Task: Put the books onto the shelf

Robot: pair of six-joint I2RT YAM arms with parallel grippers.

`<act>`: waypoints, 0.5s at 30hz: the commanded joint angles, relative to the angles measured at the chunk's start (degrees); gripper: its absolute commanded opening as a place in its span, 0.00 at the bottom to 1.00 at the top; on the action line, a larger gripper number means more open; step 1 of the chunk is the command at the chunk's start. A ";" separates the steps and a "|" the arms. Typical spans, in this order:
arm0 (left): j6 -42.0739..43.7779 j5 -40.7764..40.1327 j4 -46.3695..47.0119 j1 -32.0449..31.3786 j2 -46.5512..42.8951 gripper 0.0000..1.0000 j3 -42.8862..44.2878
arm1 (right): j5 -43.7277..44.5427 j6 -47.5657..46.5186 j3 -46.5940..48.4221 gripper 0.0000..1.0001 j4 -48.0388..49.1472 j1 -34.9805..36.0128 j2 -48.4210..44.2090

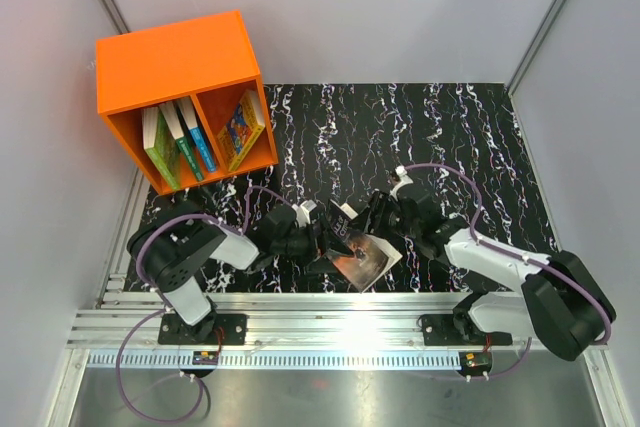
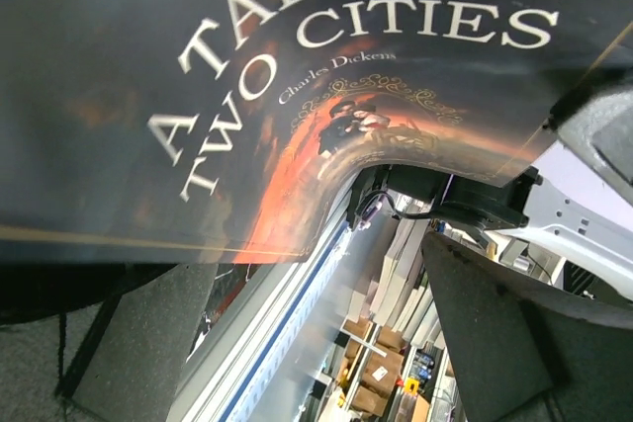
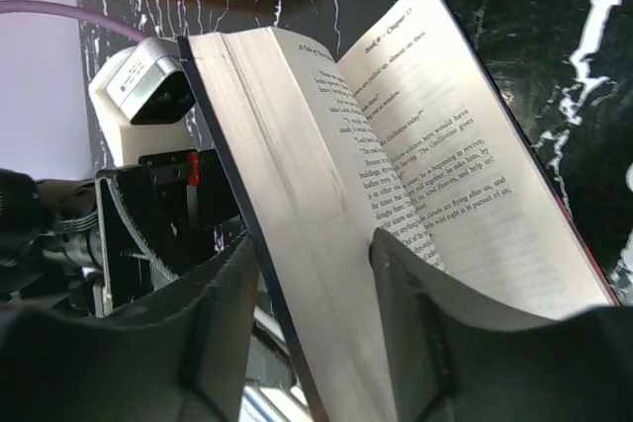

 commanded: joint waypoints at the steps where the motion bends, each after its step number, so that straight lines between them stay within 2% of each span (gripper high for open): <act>1: 6.39 -10.89 -7.24 1.25 0.97 0.99 -0.33 | -8.13 1.84 -2.63 0.57 -11.62 6.92 4.51; 2: 6.83 -10.89 -8.11 1.25 0.27 0.99 -0.41 | -7.78 1.84 -2.54 0.62 -11.97 7.01 4.60; 5: 7.18 -10.63 -8.82 1.60 -0.79 0.99 -1.12 | -6.73 1.31 -1.93 0.64 -13.46 7.01 2.93; 8: 7.80 -10.62 -9.26 1.87 -2.02 0.99 -1.99 | -6.02 1.13 -1.75 0.49 -14.43 6.92 1.70; 9: 7.97 -10.62 -9.61 1.95 -2.37 0.99 -2.08 | -5.85 1.13 -1.84 0.40 -14.35 6.92 1.70; 12: 8.76 -10.53 -10.49 2.48 -3.69 0.99 -2.35 | -6.54 1.22 -2.01 0.21 -13.47 7.01 3.36; 13: 8.85 -10.45 -11.10 2.66 -4.04 0.99 -2.35 | -6.98 1.22 -2.02 0.07 -13.12 7.01 4.24; 14: 9.29 -10.10 -11.37 2.92 -4.31 0.99 -2.26 | -7.07 1.31 -1.93 0.00 -13.20 7.09 4.51; 15: 9.47 -9.92 -11.55 3.01 -5.18 0.99 -2.26 | -6.90 1.31 -1.49 0.00 -13.64 7.09 4.51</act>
